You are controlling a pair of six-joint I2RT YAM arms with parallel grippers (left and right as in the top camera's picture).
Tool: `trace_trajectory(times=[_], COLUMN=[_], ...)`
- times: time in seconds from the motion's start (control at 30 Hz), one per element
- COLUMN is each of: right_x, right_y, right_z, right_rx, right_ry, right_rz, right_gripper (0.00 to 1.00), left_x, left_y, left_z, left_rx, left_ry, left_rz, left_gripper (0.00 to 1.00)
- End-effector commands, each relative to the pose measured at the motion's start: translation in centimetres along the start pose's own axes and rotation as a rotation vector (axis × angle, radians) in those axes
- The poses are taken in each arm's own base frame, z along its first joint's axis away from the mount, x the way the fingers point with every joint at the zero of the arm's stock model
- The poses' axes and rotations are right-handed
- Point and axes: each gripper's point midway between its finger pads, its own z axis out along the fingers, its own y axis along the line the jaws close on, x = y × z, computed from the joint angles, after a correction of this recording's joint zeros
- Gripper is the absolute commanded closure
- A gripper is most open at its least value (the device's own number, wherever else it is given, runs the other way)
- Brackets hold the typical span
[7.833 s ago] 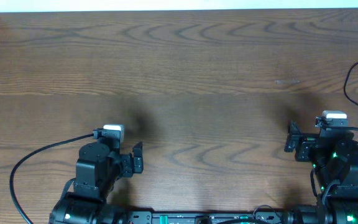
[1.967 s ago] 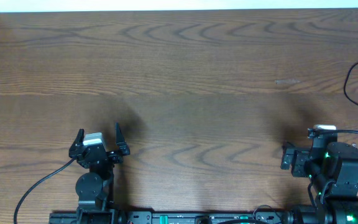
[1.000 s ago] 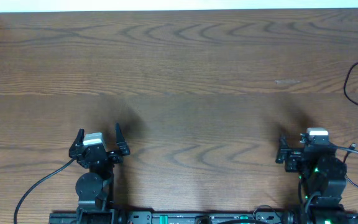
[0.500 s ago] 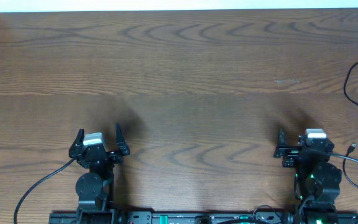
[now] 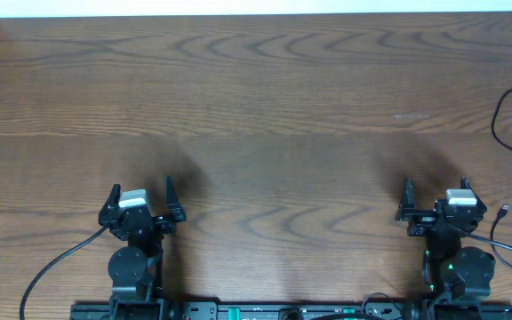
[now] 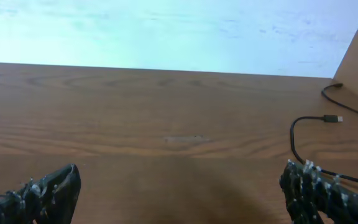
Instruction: Untangle cables
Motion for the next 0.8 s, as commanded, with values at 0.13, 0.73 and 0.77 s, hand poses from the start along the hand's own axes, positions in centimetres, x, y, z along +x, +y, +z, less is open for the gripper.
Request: trace_trajectory(times=[0.13, 0.73, 0.77], right_x=[0.41, 0.44, 0.44], right_y=[0.03, 0.0, 0.02], right_z=[0.07, 0.07, 0.07], right_rx=[-0.003, -0.001, -0.002], right_ry=[0.004, 0.005, 0.005], right_rz=[-0.035, 0.049, 0.043], right_gripper=[0.01, 0.01, 0.01], left_x=[1.94, 1.94, 1.94], left_y=[0.18, 0.18, 0.18], left_z=[0.25, 0.25, 0.25], left_rx=[-0.008, -0.008, -0.008], left_ry=[0.048, 0.048, 0.048], left_rz=[0.023, 0.023, 0.023], left_gripper=[0.02, 0.02, 0.02])
